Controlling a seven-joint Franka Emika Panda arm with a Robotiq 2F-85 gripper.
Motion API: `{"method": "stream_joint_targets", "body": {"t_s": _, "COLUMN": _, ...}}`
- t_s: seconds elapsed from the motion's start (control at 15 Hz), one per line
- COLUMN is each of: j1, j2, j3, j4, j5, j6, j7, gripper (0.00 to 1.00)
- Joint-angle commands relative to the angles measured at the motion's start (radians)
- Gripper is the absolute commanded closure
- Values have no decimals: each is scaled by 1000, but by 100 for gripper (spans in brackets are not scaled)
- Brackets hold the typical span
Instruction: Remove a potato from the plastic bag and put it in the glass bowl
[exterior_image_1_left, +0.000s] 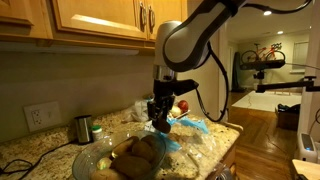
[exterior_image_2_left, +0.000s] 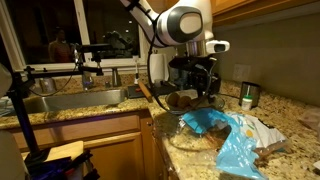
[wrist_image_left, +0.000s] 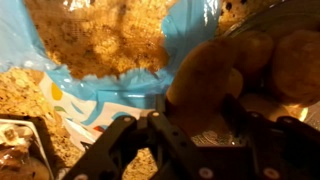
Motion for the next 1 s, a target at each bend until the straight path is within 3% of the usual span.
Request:
{"method": "stream_joint_targets", "body": {"t_s": 0.0, "j1": 14, "j2": -46, "j3": 19, "j4": -26, "j5": 27, "j6": -10, "j7": -51, "gripper": 67}}
{"method": "stream_joint_targets", "body": {"t_s": 0.93, "j1": 55, "j2": 56, "j3": 98, "j4": 80, "j5": 69, "j6": -16, "j7": -187, "gripper": 67}}
